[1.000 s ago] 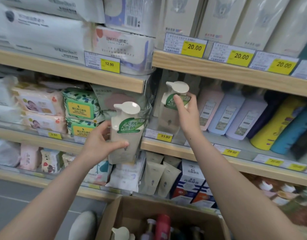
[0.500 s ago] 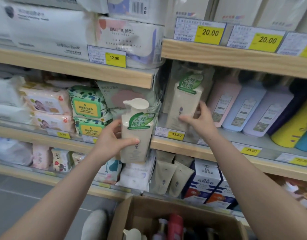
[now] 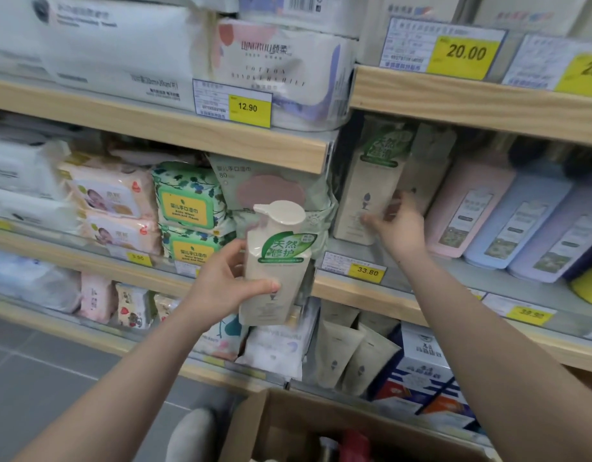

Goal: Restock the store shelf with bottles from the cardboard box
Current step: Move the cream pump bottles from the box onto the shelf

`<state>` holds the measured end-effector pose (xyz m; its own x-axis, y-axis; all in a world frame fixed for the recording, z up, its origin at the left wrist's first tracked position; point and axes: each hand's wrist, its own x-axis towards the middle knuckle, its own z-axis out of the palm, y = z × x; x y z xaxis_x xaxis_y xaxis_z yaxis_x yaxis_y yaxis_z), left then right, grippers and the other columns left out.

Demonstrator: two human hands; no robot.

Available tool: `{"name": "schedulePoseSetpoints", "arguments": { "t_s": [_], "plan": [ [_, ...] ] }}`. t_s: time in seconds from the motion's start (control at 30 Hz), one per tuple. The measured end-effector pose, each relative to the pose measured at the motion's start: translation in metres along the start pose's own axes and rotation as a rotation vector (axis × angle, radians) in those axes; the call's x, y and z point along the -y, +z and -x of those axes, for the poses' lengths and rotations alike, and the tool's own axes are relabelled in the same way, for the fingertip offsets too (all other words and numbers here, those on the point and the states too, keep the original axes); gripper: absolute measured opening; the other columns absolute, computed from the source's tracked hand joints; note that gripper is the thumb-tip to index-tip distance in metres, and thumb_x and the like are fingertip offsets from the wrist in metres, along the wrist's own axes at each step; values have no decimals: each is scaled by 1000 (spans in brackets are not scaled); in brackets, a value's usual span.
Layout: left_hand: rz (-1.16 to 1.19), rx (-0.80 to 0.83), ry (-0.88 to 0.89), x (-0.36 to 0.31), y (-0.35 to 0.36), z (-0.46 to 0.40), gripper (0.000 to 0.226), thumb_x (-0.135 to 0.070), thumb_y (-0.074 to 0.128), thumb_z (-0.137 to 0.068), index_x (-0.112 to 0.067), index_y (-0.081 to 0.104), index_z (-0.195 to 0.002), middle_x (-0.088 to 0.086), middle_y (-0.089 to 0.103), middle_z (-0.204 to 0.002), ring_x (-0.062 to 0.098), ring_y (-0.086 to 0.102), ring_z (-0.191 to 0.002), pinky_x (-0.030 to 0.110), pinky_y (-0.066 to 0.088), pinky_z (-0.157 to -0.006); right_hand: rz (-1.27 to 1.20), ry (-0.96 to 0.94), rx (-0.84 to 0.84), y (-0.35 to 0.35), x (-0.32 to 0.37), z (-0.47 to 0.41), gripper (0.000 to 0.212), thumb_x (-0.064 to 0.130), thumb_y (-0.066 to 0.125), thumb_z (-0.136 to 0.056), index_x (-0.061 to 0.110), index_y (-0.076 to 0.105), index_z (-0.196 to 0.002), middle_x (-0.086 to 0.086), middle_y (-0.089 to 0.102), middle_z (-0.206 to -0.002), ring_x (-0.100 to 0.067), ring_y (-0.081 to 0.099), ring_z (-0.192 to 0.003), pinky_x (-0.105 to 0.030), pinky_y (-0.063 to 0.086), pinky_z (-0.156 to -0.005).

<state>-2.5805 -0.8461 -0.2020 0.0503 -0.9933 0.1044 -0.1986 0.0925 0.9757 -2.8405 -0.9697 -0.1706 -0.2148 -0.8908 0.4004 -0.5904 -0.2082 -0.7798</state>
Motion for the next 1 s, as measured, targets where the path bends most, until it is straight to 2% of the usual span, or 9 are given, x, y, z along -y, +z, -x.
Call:
{"name": "schedulePoseSetpoints", "arguments": {
  "t_s": [0.13, 0.3, 0.4, 0.5, 0.57, 0.67, 0.73, 0.9, 1.0],
  "plan": [
    [1, 2, 5, 1, 4, 0, 56, -1, 83, -63, -15, 60, -112, 3, 70, -107, 16, 65, -99, 27, 55, -80, 5, -1, -18, 8, 0, -1, 56, 16, 77, -73, 1, 44, -116, -17, 62, -107, -32, 60, -96, -42, 49, -83],
    [-5, 0, 3, 2, 5, -1, 58, -2, 83, -63, -16, 59, -114, 2, 70, -108, 16, 64, -102, 34, 53, -86, 19, 33, -2, 12, -1, -4, 55, 17, 74, -77, 0, 42, -119, -18, 60, -112, -32, 58, -102, -31, 44, -80],
    [-9, 0, 13, -1, 8, -1, 59, -3, 84, -62, -16, 59, -114, 3, 70, -107, 16, 64, -101, 34, 54, -86, 12, 65, 12, 5, 3, 0, 65, 22, 75, -76, 1, 39, -127, -18, 55, -123, -31, 54, -112, -34, 44, -92],
    [-24, 19, 22, -7, 11, 2, 56, -6, 85, -62, -17, 60, -112, 0, 71, -105, 13, 66, -97, 30, 55, -81, -4, -50, -13, -18, 15, 26, 65, 23, 76, -76, 8, 42, -129, -6, 54, -123, -20, 52, -111, -28, 42, -88],
    [-26, 28, 29, -13, 14, 5, 57, -7, 85, -62, -18, 61, -112, -3, 71, -105, 11, 67, -96, 31, 55, -80, -100, -148, 167, -37, 20, 53, 60, 18, 75, -76, 19, 45, -129, 6, 52, -122, -10, 51, -111, -27, 47, -89],
    [-4, 28, 62, -27, 23, 11, 55, -9, 85, -62, -22, 62, -110, -7, 73, -100, 6, 68, -90, 26, 57, -74, -178, -134, 612, -56, 27, 94, 65, 20, 76, -75, 29, 44, -130, 15, 51, -128, -1, 48, -120, -20, 45, -93],
    [5, 30, 101, -38, 33, 16, 54, -10, 86, -61, -21, 63, -109, -8, 73, -98, 5, 69, -89, 23, 57, -71, -175, -93, 719, -58, 32, 112, 73, 27, 79, -72, 26, 41, -135, 14, 51, -132, 1, 47, -122, -20, 44, -94],
    [62, 81, 212, -60, 60, 29, 56, -8, 85, -61, -15, 61, -112, -5, 72, -101, 4, 68, -91, 14, 53, -73, -258, -108, 489, -67, 42, 125, 57, 20, 81, -70, 23, 53, -119, 9, 64, -113, -1, 61, -99, -14, 52, -78],
    [76, 108, 298, -77, 73, 29, 50, -20, 82, -66, -28, 60, -110, -19, 70, -100, -6, 63, -96, 10, 49, -77, -289, -183, 388, -87, 41, 122, 54, 20, 79, -72, 24, 53, -118, 9, 62, -115, -3, 58, -106, -24, 55, -82]
  ]
}}
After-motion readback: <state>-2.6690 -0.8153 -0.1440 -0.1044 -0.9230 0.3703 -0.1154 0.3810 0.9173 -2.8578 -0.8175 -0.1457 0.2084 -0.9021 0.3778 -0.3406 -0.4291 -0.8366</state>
